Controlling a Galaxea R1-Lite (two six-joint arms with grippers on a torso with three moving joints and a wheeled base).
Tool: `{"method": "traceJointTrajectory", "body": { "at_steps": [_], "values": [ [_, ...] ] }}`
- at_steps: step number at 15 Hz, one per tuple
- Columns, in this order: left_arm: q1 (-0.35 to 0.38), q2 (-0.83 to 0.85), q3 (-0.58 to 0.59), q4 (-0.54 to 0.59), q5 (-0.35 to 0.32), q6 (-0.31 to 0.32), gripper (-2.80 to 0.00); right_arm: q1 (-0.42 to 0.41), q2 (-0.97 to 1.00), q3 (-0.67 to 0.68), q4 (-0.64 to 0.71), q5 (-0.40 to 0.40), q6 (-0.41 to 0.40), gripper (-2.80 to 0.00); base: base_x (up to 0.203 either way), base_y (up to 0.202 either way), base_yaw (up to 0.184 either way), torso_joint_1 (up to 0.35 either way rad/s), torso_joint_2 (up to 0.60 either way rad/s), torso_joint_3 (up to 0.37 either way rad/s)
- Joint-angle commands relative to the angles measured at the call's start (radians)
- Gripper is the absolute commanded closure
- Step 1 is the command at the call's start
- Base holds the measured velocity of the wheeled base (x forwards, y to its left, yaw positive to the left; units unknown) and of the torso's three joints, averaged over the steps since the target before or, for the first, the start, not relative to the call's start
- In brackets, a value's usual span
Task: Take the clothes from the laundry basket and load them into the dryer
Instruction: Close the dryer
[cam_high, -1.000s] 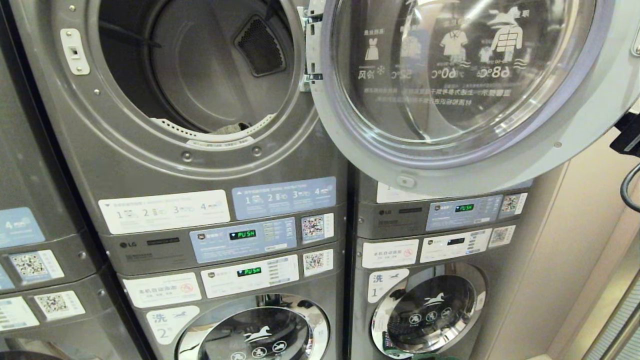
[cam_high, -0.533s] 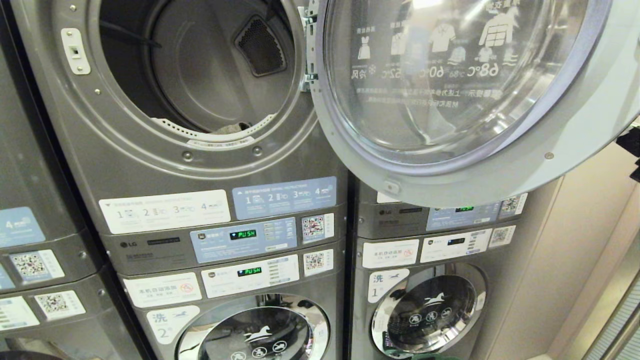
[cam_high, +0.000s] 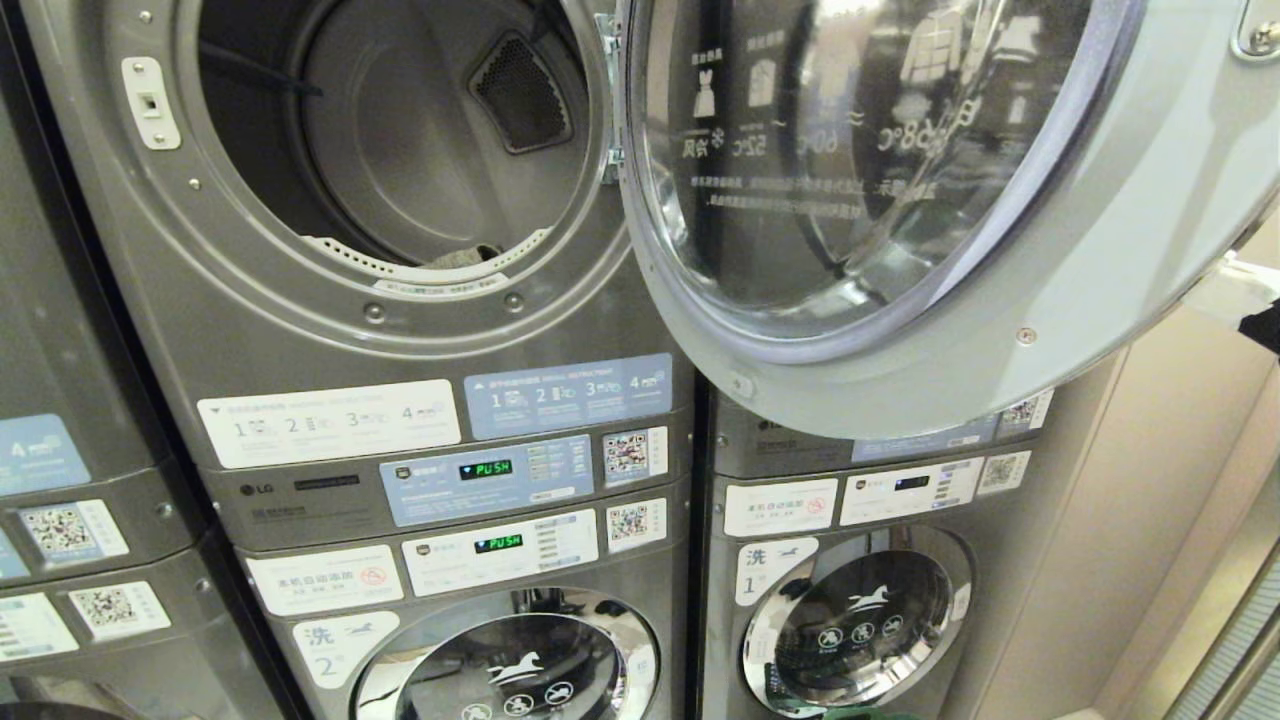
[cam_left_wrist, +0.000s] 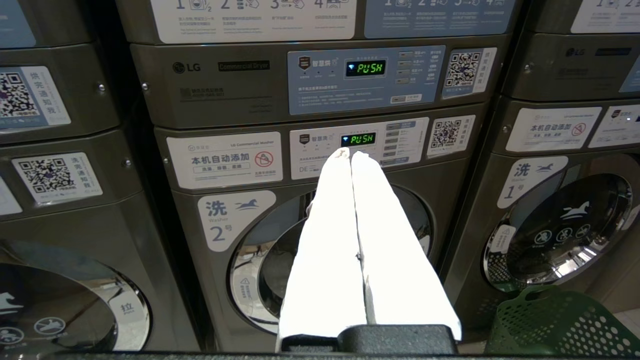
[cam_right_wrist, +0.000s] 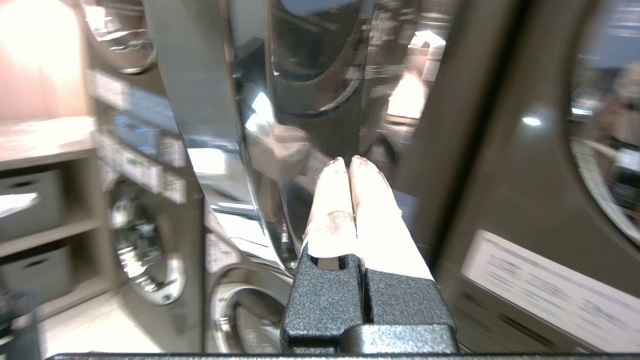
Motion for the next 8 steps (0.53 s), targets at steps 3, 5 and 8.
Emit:
{"method": "traceJointTrajectory", "body": {
  "at_steps": [3, 5, 8],
  "values": [
    [0.0, -0.001, 0.001, -0.001, 0.0, 0.0, 0.0, 0.235, 0.107, -0.047, -0.003, -0.119, -0.081, 0.0, 0.0, 0.0, 0.0, 0.0, 0.0, 0.0],
    [0.0, -0.001, 0.001, 0.001, 0.0, 0.0, 0.0, 0.378, 0.196, -0.13, -0.003, -0.24, -0.096, 0.0, 0.0, 0.0, 0.0, 0.0, 0.0, 0.0],
    [0.0, -0.001, 0.001, 0.001, 0.0, 0.0, 0.0, 0.56, 0.352, -0.27, -0.003, -0.386, -0.111, 0.0, 0.0, 0.0, 0.0, 0.0, 0.0, 0.0]
  ]
}}
